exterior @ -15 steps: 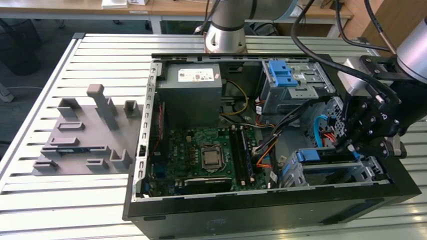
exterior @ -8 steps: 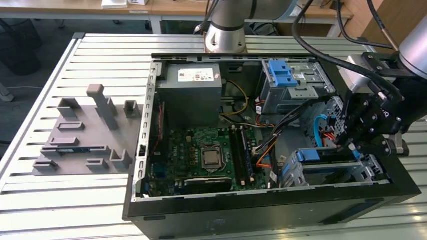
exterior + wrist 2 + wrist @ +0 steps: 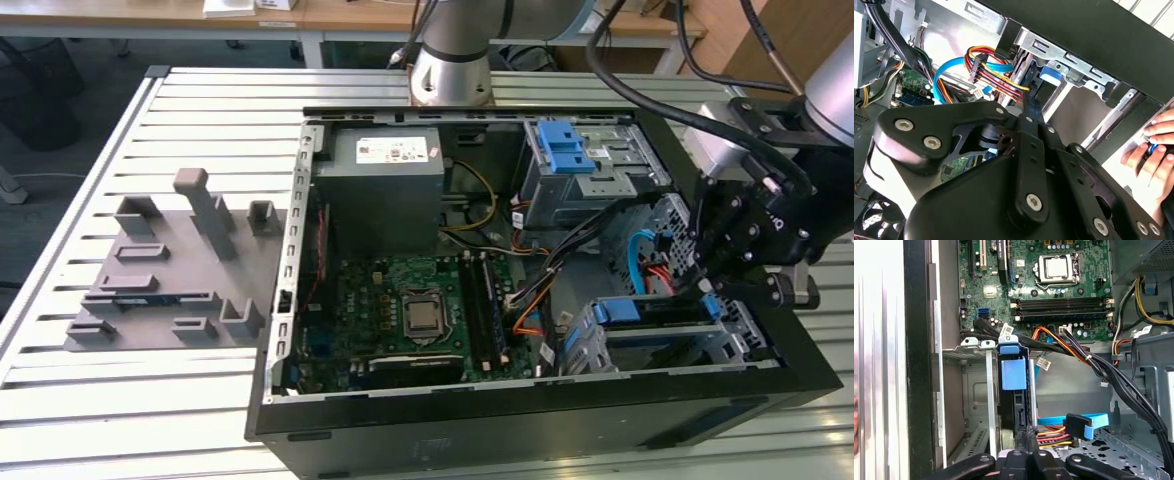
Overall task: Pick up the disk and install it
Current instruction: 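Insert the first disk wire, then insert the second disk wire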
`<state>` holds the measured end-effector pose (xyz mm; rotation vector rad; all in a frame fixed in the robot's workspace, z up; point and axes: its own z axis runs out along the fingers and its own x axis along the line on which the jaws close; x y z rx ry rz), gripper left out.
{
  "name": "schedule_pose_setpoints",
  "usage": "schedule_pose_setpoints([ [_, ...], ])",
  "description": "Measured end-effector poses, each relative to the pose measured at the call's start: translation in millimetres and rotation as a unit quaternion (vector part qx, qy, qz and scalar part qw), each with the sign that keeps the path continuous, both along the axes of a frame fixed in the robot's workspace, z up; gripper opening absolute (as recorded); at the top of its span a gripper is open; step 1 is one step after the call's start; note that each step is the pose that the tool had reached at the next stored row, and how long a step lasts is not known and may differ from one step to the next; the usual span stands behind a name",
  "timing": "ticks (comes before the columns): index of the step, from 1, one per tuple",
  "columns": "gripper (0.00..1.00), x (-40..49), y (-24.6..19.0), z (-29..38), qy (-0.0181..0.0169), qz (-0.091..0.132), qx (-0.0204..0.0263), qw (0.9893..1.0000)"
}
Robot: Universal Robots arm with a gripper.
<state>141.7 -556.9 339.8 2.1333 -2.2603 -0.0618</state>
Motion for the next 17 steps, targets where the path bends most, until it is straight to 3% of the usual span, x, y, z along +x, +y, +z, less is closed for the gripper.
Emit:
schedule_pose_setpoints([
  [17, 0.11, -3.8, 0.0, 0.5, -0.0007, 0.0, 0.0, 1.0],
])
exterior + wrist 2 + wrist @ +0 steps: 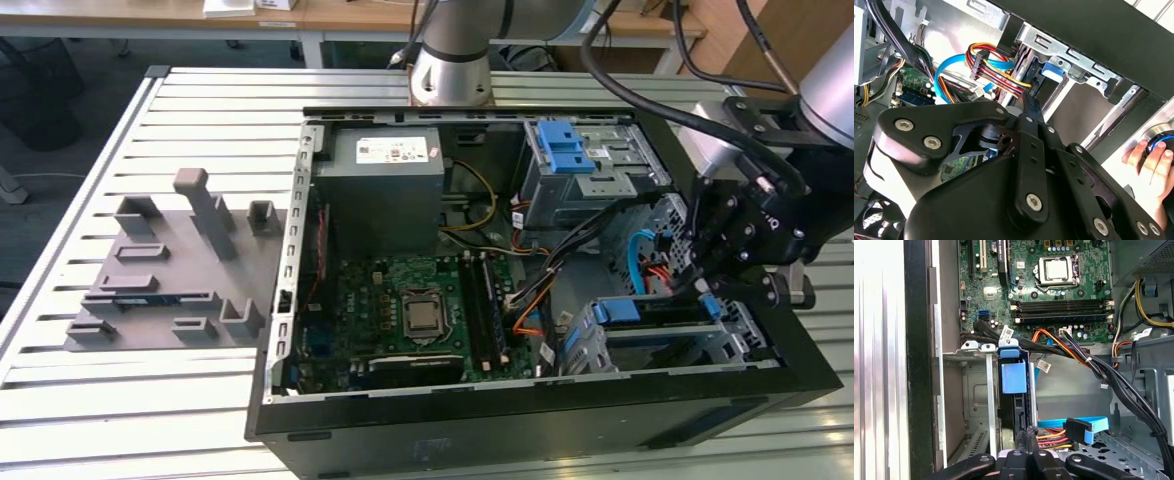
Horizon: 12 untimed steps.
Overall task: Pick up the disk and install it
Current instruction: 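Insert the second disk wire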
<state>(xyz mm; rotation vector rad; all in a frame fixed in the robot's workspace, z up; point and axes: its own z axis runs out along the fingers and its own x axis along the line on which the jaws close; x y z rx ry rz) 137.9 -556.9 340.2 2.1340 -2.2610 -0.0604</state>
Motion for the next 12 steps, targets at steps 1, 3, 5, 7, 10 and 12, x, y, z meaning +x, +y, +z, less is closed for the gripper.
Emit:
schedule_pose_setpoints([
  [1, 0.11, -0.5, 0.0, 0.0, -0.0002, 0.0, 0.0, 1.0],
  [3, 0.11, -1.4, 0.0, 0.0, -0.0007, 0.0, 0.0, 1.0],
  [5, 0.11, -2.1, 0.0, 0.0, -0.0012, 0.0, 0.0, 1.0],
  [7, 0.11, -3.1, 0.0, 0.0, -0.0017, 0.0, 0.0, 1.0],
  [10, 0.11, -4.6, 0.0, 0.0, -0.0024, 0.0, 0.0, 1.0],
  [12, 0.11, -5.3, 0.0, 0.0, -0.0026, 0.0, 0.0, 1.0],
])
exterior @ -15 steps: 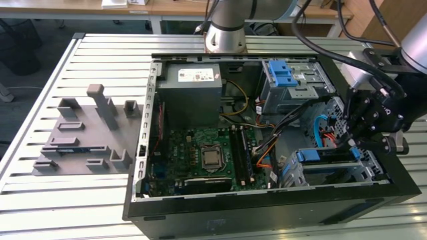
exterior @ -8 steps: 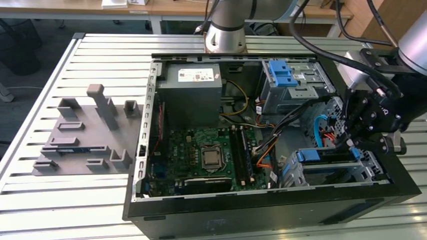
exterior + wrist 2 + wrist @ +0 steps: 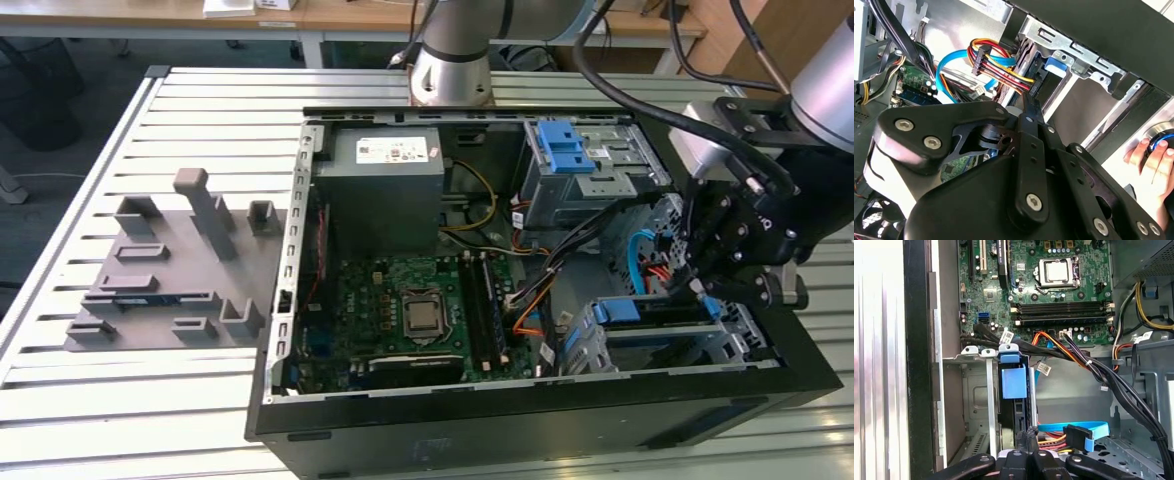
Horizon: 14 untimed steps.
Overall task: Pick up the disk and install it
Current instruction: 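Insert the second disk wire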
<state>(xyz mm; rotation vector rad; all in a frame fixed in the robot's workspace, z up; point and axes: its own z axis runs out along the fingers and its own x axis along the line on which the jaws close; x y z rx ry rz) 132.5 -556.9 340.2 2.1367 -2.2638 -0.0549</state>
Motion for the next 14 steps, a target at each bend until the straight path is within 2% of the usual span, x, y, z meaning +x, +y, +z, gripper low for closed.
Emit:
schedule_pose_setpoints([
  [14, 0.11, -8.7, 0.0, 0.0, -0.0038, 0.0, 0.0, 1.0],
])
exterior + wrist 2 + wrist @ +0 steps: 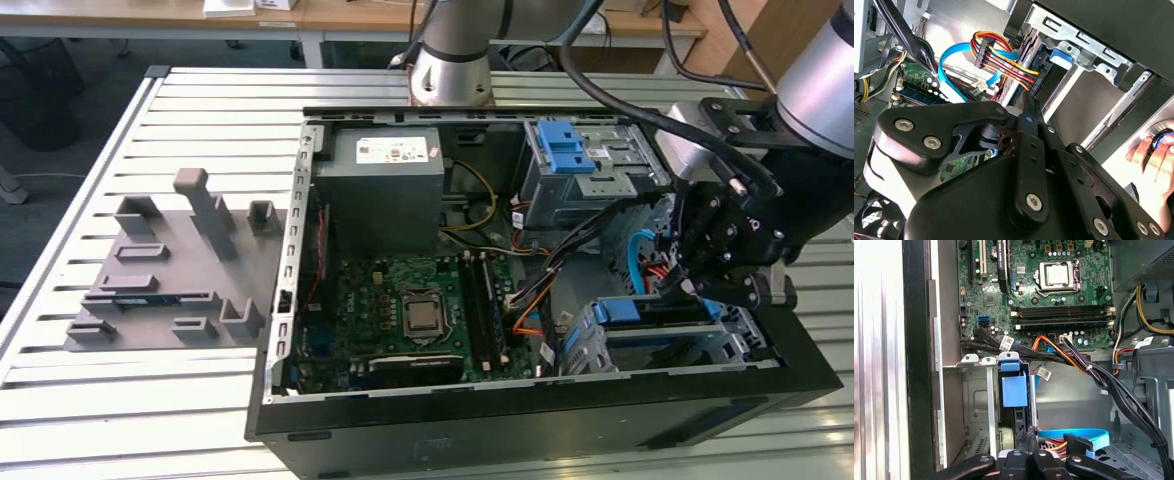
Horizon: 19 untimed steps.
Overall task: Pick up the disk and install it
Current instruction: 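Insert the second disk wire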
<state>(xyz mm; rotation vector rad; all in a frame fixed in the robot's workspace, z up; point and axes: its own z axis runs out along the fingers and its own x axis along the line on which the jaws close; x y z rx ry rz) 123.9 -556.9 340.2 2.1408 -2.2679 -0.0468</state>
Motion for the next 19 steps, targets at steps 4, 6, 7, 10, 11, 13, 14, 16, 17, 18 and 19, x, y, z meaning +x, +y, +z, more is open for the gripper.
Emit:
schedule_pose_setpoints([
  [4, 0.11, -2.9, 0.0, 0.0, -0.002, 0.0, 0.0, 1.0],
  [6, 0.11, -3.5, 0.0, 0.0, -0.0031, 0.0, -0.0001, 1.0],
  [7, 0.11, -3.7, 0.0, 0.0, -0.0036, 0.0, 0.0, 1.0],
  [10, 0.11, -4.7, 0.0, 0.2, -0.0079, 0.0, -0.0001, 1.0],
  [11, 0.11, -4.9, 0.0, 0.8, -0.0095, 0.0, -0.0002, 1.0],
  [13, 0.11, -5.0, 0.0, 2.7, -0.0123, 0.0, -0.0001, 0.9999],
  [14, 0.11, -5.0, 0.1, 4.0, -0.0134, 0.0, -0.0001, 0.9999],
  [16, 0.11, -5.1, 0.1, 6.9, -0.015, 0.0, 0.0, 0.9999],
  [17, 0.11, -5.1, 0.1, 8.4, -0.0156, 0.0, 0.0, 0.9999],
  [18, 0.11, -5.2, 0.2, 9.8, -0.0161, 0.0, 0.0, 0.9999],
  [19, 0.11, -5.2, 0.1, 11.4, -0.0167, 0.0, 0.0, 0.9999],
])
